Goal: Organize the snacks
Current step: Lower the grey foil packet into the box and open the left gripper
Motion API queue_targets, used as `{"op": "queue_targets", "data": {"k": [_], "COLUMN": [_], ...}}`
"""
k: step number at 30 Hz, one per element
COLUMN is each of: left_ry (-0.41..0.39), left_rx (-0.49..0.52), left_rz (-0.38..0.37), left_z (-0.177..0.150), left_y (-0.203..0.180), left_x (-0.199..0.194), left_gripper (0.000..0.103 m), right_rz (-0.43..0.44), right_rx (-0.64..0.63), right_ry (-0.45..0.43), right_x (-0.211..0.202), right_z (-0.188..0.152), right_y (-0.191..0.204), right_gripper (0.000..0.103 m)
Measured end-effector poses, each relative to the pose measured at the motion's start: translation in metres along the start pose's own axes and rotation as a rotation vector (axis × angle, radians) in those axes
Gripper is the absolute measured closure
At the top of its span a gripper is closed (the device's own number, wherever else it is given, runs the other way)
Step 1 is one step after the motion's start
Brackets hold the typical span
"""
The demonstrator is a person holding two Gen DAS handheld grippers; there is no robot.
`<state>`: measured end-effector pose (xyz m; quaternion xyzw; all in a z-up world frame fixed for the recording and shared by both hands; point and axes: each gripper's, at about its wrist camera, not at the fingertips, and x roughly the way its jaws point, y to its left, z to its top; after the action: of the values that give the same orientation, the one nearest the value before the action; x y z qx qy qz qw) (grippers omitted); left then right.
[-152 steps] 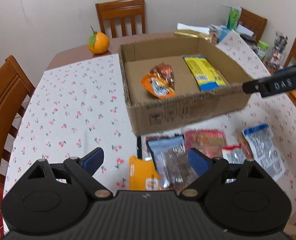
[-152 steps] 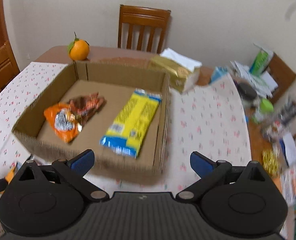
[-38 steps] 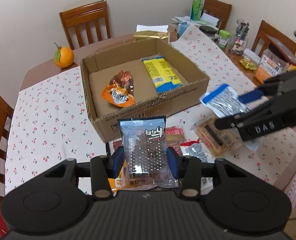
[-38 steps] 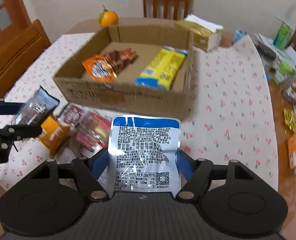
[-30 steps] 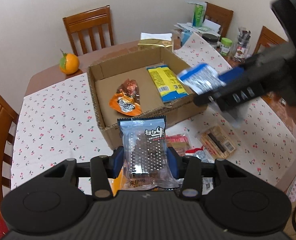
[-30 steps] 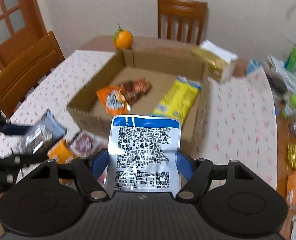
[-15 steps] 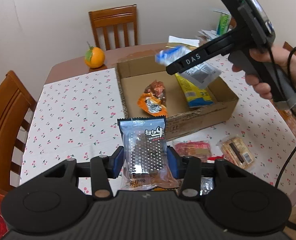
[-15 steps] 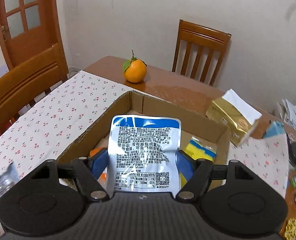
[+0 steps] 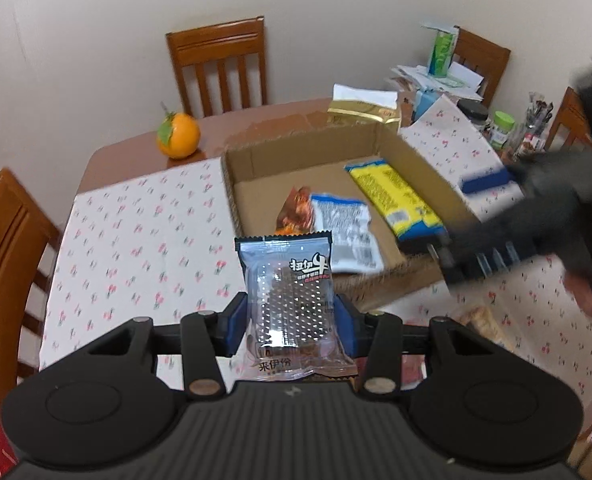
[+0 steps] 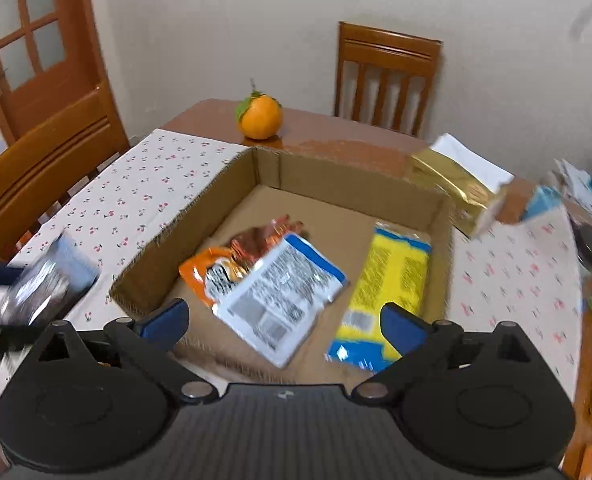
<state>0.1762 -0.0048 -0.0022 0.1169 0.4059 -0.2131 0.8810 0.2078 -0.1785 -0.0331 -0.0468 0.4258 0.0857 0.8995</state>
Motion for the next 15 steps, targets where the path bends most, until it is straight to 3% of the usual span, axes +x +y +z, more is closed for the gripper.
{"op": "queue_targets", "data": {"k": [15], "left_ry": [-0.021], "left_rx": [0.033], "left_rz": [-0.071], "left_z": [0.096], "left_y": [0.003], "left_x": [0.089], "left_gripper": [0.058], "right_rz": [-0.120], "right_rx": [0.091], "right_ry": [0.003], "right_x": [-0.033], "right_z": [-0.058], "right_y": [-0.018], "right_gripper": [0.000]}}
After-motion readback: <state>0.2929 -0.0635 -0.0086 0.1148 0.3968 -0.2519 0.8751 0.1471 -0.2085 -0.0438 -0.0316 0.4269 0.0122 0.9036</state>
